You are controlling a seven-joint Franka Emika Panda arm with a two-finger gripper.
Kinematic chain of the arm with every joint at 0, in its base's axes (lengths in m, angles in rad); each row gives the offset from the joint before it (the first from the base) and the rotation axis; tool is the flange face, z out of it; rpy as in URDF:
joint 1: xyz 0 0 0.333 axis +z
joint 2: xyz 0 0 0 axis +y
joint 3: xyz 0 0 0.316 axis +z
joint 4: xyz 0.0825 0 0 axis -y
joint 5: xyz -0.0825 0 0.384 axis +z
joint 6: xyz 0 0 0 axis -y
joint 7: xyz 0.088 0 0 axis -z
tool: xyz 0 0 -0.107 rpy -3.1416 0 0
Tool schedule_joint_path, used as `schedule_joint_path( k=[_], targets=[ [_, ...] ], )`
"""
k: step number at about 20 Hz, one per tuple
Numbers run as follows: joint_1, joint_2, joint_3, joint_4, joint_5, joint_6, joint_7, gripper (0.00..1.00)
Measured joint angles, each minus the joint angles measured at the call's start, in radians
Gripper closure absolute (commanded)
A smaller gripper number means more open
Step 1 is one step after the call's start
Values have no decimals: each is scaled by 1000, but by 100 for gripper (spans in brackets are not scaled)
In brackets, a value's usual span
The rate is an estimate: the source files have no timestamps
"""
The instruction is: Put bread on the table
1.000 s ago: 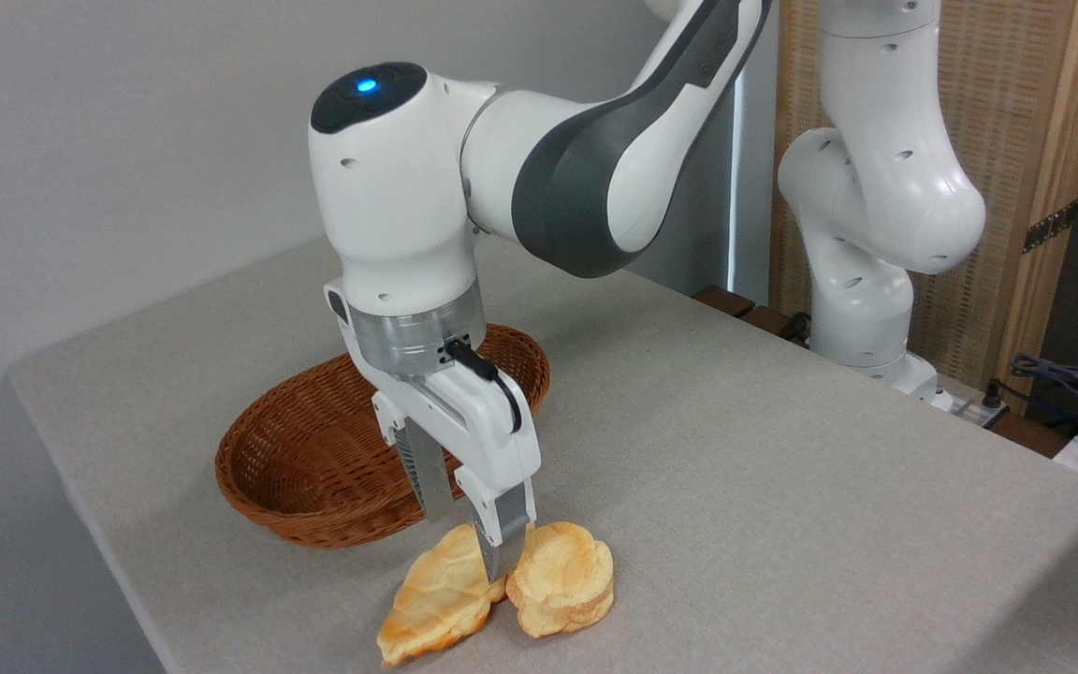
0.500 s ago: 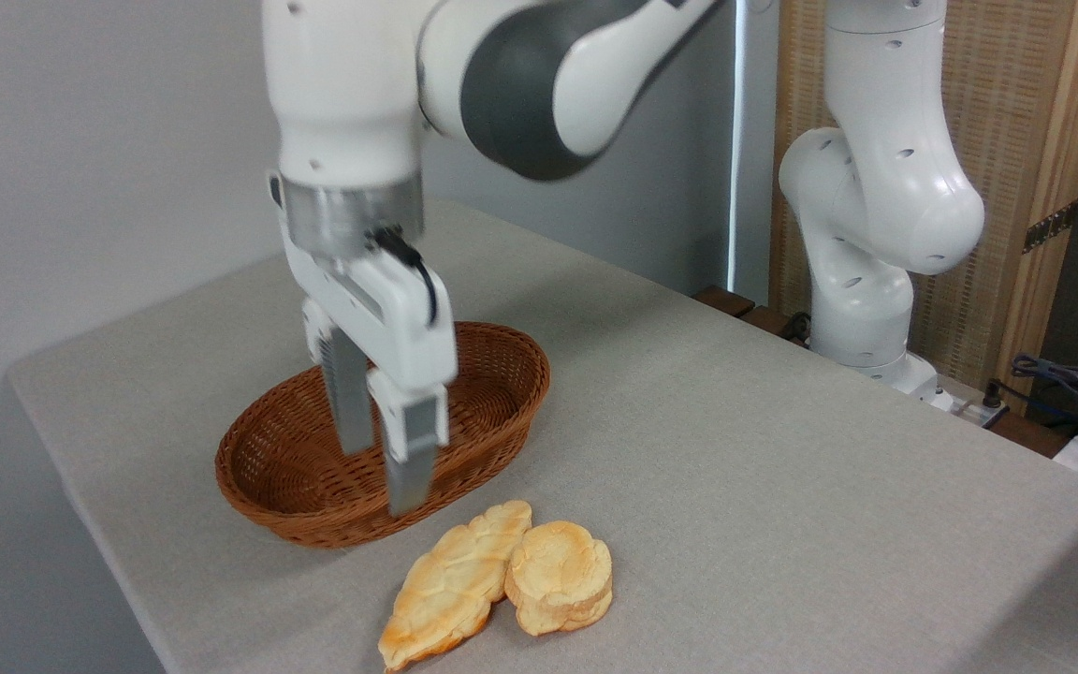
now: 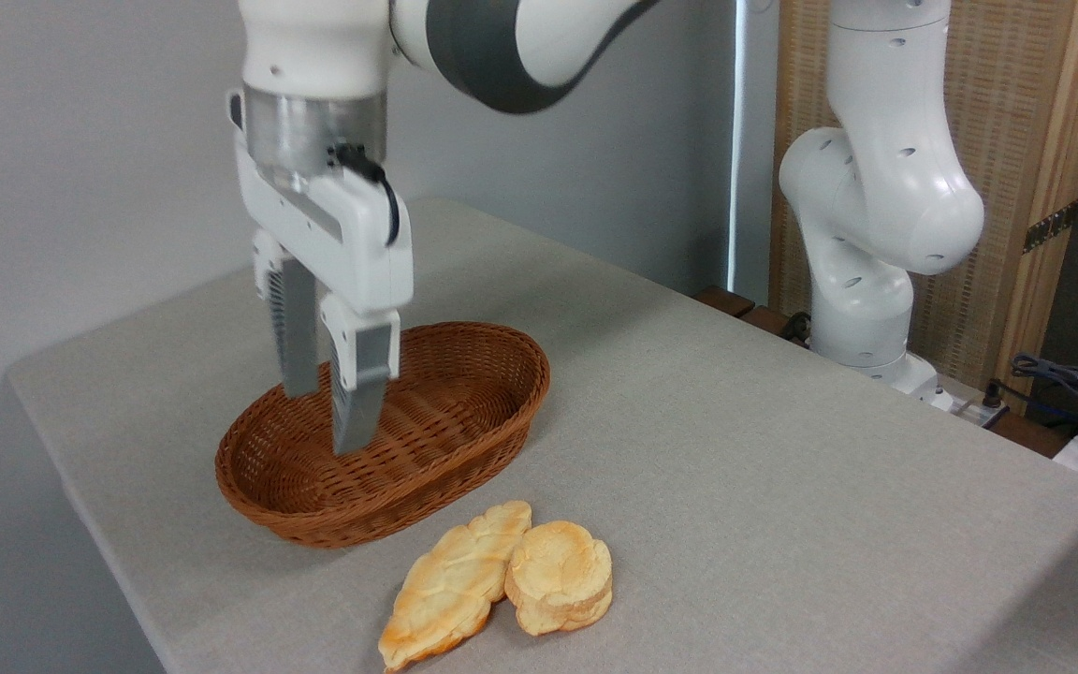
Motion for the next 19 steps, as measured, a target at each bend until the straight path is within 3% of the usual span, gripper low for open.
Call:
schedule_joint_path(
  k=[5, 19],
  targets=[
    [0, 0, -18, 49, 0, -53, -102, 0],
    [1, 13, -18, 52, -1, -83, -113, 0]
  ],
)
